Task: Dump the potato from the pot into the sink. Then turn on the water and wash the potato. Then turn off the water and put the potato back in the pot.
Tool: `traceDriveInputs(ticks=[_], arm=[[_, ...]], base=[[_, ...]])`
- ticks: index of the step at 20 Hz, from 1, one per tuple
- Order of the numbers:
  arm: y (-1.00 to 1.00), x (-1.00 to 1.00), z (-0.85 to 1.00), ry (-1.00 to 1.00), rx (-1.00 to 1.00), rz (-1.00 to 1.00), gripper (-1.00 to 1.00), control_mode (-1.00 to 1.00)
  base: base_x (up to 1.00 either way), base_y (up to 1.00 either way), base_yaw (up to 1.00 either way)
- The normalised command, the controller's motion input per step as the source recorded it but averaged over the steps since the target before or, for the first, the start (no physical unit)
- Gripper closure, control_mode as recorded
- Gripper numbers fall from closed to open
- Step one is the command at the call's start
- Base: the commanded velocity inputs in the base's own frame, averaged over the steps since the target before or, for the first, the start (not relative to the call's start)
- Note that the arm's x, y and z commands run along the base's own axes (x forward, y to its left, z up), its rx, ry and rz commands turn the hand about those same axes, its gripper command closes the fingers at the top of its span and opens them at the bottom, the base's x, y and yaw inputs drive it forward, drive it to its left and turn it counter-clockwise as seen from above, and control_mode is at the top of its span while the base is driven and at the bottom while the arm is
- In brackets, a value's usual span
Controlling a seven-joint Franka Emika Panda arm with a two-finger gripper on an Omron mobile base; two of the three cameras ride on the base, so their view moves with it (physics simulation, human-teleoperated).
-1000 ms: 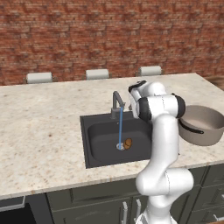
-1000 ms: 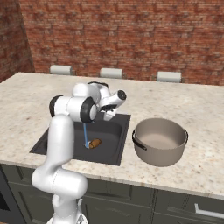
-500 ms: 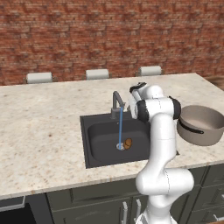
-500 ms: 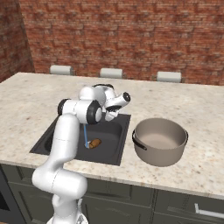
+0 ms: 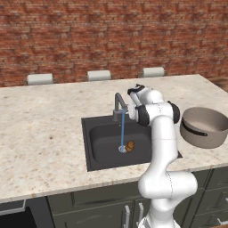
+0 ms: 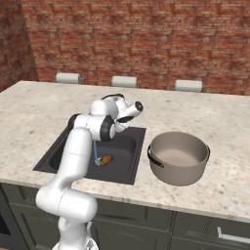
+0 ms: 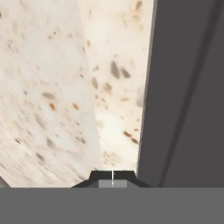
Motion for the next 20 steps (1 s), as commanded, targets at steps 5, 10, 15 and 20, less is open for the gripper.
traceDriveInputs(ticks=[5, 10, 15, 20], arm=[[0.19, 0.12, -0.06, 0.0, 0.0, 0.0, 1.0, -1.0], [0.28, 0.02, 0.0, 0.0, 0.0, 0.0, 1.0, -1.0], [0.58, 0.0, 0.02, -0.03, -0.03, 0.0, 1.0, -1.0], [0.86, -0.14, 0.26, -0.09, -0.12, 0.0, 1.0, -1.0]], base=[[0.0, 0.0, 0.0], [0.0, 0.0, 0.0], [0.0, 0.0, 0.0], [0.0, 0.0, 0.0]])
